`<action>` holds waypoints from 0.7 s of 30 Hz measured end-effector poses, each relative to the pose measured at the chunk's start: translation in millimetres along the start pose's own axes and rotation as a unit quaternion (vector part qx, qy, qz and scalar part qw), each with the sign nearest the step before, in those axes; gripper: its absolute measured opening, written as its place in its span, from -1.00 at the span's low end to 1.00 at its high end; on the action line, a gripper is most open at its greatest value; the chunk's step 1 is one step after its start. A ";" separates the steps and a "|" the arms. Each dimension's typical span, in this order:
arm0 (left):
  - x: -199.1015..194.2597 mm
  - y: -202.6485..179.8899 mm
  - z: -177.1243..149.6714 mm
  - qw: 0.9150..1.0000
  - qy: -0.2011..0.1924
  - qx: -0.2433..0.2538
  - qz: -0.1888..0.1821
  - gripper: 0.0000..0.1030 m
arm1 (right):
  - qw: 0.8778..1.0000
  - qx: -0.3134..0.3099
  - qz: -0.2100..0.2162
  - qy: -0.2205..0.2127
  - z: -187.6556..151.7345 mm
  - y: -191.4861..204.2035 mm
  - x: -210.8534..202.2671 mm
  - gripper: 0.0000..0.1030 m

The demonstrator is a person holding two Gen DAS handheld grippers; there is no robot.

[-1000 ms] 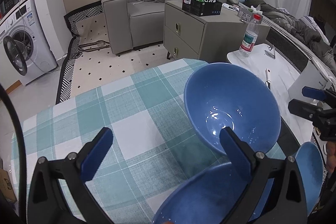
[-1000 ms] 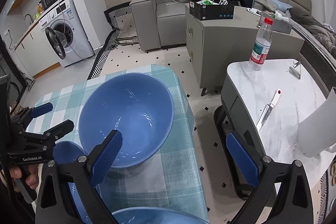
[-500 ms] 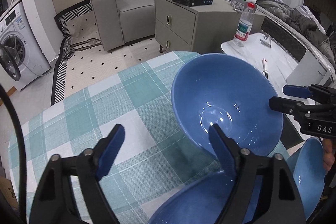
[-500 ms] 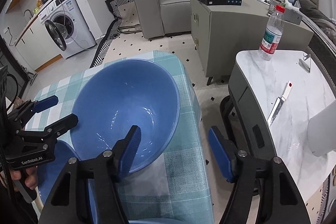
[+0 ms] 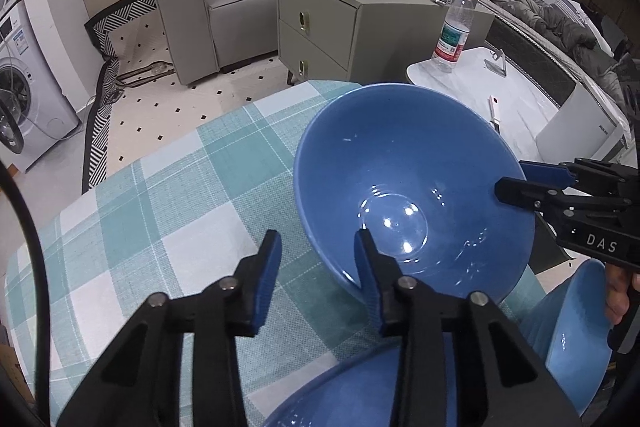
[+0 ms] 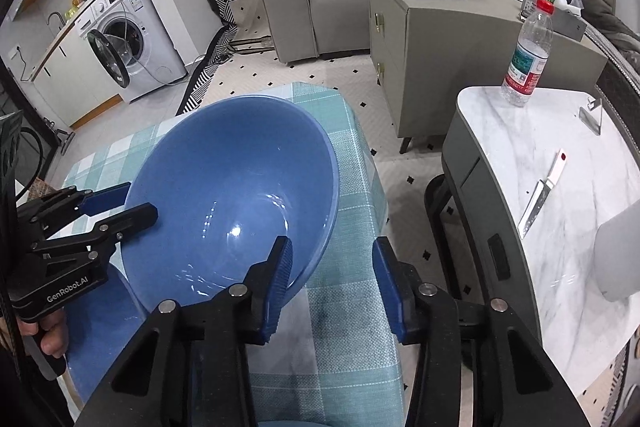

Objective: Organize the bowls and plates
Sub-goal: 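Close the left gripper on a blue bowl rim while the right gripper grips another bowl, then lift the blue bowl with the left tool while the right tool lifts its bowl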

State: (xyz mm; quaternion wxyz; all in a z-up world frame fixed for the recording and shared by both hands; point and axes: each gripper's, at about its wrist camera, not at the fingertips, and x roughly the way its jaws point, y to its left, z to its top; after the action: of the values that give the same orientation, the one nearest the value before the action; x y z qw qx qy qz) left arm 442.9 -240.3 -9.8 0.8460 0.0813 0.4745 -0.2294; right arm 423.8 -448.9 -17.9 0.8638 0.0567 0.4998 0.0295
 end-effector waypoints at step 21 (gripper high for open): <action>-1.2 -9.2 0.9 1.000 -0.004 0.018 0.015 -0.67 | 1.000 -0.020 0.002 -0.015 -6.2 18.4 -4.3 -0.65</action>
State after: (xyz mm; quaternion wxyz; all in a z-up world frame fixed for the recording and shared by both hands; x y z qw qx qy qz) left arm 438.8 -248.4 -7.5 0.8497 0.1026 0.4657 -0.2250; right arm 416.3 -430.7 -15.0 0.8720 0.0408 0.4862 0.0400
